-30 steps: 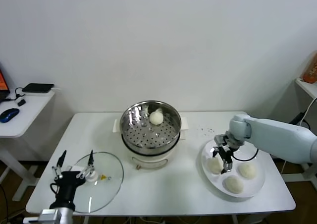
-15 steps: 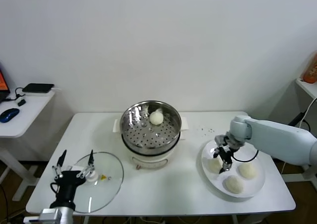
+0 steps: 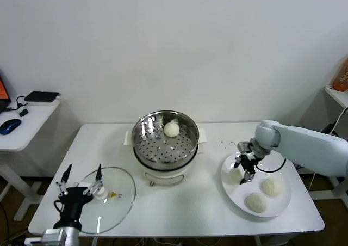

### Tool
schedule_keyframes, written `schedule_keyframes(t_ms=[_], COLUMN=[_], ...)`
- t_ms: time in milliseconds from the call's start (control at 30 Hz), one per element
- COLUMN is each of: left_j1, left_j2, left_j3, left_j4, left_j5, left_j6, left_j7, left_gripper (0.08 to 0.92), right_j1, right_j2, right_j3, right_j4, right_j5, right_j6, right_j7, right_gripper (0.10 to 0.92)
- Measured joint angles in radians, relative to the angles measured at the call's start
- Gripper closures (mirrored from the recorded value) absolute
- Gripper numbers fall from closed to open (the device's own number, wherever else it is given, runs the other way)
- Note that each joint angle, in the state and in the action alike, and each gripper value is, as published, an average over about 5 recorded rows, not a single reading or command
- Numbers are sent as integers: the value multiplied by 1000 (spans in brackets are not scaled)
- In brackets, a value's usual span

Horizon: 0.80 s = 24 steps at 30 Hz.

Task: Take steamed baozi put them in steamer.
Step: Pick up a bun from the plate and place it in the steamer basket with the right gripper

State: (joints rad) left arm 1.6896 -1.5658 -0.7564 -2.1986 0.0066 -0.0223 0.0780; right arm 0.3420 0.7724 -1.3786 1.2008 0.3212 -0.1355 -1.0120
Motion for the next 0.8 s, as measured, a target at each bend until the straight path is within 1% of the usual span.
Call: schedule_keyframes(t_ms=[367,800], left_j1=[4,-1], left_j2=[1,0], left_j3=[0,4], left_j4=[-5,2], left_j5=[11,23], left_j6=[1,0], left_j7=[0,-1], left_gripper=[177,177], right_j1=[148,405], right_j2=[6,121], right_j3=[-24,-98], right_j4=[15,-25], right_j5=[101,295], right_j6=[13,21], right_j7=[-27,-68], right_gripper=[364,362])
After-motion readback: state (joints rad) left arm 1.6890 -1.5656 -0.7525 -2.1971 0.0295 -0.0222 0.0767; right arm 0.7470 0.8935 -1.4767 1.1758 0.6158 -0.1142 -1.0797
